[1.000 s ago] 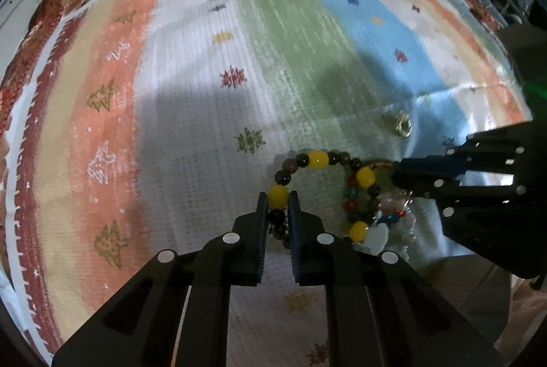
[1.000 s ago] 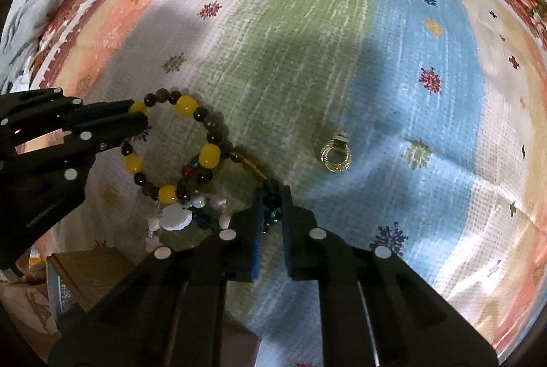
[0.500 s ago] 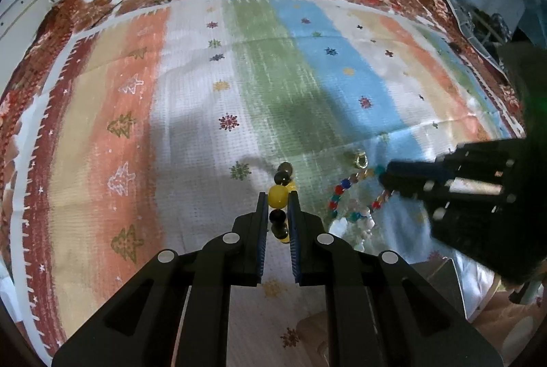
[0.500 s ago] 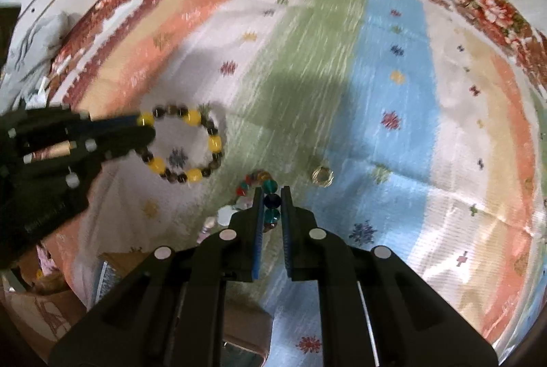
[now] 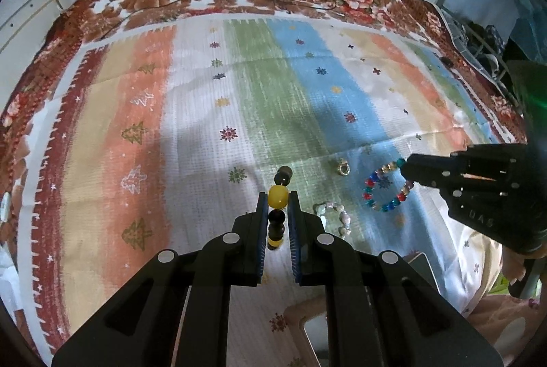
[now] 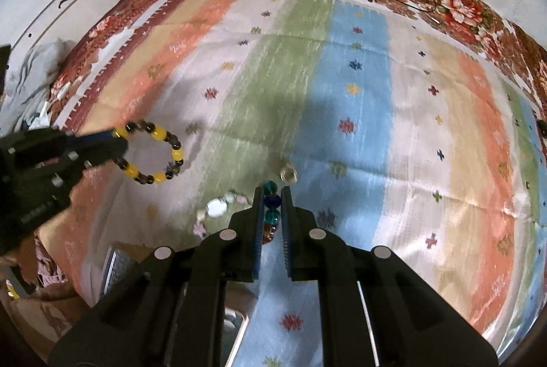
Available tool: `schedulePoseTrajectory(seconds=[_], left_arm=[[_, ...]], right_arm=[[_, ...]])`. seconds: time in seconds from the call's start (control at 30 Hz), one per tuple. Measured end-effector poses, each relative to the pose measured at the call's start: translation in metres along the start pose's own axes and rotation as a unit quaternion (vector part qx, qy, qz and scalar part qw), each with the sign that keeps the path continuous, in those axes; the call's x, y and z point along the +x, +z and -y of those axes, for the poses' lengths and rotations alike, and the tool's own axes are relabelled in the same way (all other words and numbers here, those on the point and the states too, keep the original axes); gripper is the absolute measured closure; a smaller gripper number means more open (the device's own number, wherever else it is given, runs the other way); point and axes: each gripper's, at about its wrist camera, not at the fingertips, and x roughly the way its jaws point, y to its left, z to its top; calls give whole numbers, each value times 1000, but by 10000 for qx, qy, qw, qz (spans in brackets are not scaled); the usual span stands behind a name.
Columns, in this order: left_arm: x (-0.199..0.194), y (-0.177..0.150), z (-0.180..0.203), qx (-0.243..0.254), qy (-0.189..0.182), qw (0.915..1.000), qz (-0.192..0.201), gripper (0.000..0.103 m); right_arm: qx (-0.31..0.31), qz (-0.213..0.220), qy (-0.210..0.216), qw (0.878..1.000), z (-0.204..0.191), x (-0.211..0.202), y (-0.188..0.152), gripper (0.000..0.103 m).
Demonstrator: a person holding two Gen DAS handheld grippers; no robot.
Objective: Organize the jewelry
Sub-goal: 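Lift both held bracelets and carry them over the silver tin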
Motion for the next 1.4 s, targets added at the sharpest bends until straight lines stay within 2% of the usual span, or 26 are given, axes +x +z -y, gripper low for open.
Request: schedulePoseTrajectory(seconds=[0.6, 1.13, 1.4], left_arm=[[-37, -8, 30, -3, -117, 9994, 326, 92], [-74, -40, 55, 62, -134, 9982, 579, 92], [-82, -56, 59, 37, -5, 9983, 588, 92]], right_arm=[[134, 342, 146, 9992, -9, -43, -29, 92], [105, 668, 363, 9970, -24, -85, -53, 92], [14, 698, 322, 9970, -34, -95, -74, 92]])
